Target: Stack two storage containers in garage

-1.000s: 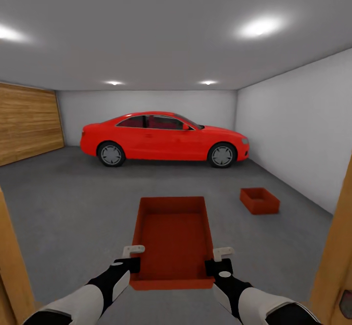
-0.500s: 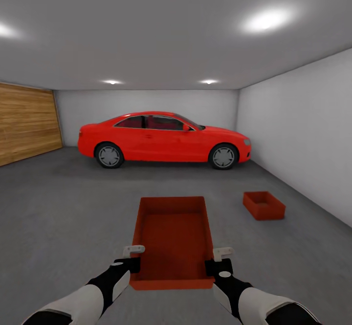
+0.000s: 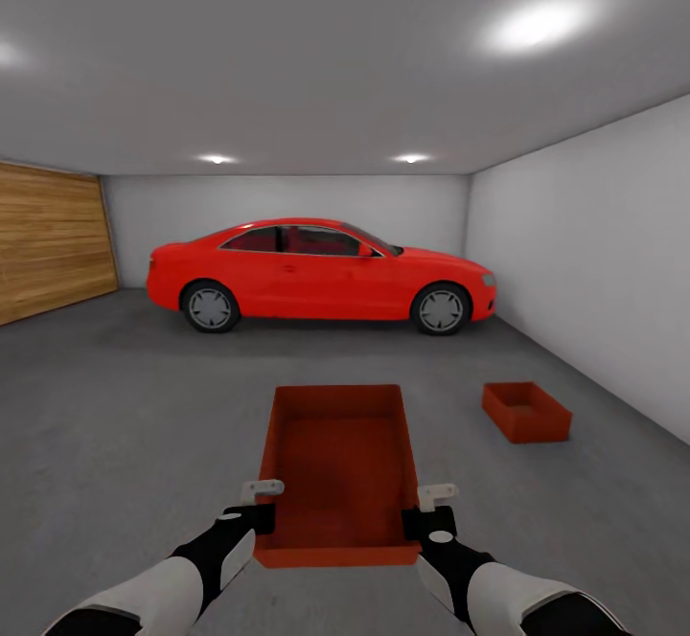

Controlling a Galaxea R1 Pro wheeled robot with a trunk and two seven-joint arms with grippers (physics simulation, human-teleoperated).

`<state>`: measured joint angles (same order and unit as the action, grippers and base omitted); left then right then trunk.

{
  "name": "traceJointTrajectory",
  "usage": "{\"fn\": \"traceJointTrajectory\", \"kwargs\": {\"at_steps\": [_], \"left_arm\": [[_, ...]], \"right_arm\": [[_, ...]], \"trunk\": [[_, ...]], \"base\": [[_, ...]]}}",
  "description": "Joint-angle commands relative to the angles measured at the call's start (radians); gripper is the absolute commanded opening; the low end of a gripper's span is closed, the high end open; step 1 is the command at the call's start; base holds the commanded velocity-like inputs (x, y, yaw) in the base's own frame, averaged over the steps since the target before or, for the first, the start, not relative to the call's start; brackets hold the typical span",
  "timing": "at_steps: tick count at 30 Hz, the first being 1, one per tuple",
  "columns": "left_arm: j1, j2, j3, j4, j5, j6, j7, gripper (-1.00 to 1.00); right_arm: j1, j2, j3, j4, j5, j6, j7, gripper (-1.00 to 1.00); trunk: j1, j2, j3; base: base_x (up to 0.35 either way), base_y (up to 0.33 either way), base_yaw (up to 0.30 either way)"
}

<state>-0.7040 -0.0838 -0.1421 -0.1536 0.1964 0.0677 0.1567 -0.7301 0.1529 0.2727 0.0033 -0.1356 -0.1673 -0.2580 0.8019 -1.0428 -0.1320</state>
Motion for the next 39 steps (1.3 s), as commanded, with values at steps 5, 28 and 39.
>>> {"fn": "traceJointTrajectory", "kwargs": {"at_steps": [5, 28, 39], "left_arm": [[-0.001, 0.088, 0.059, -0.006, -0.011, -0.008, 0.012, -1.0], [-0.001, 0.087, 0.059, -0.006, -0.01, -0.007, 0.012, -1.0], [-0.001, 0.088, 0.059, -0.005, -0.01, -0.006, 0.012, -1.0]], "right_arm": [[0.0, 0.0, -0.042, 0.001, -0.003, 0.0, 0.006, -1.0], [0.0, 0.0, -0.042, 0.001, -0.003, 0.0, 0.004, -1.0], [0.0, 0.0, -0.041, 0.001, -0.003, 0.0, 0.004, -1.0]], "trunk": [[0.001, -0.001, -0.001], [0.001, -0.001, -0.001], [0.001, -0.001, -0.001]], "base": [[0.321, 0.0, 0.0], [0.321, 0.027, 0.0], [0.321, 0.073, 0.0]]}}
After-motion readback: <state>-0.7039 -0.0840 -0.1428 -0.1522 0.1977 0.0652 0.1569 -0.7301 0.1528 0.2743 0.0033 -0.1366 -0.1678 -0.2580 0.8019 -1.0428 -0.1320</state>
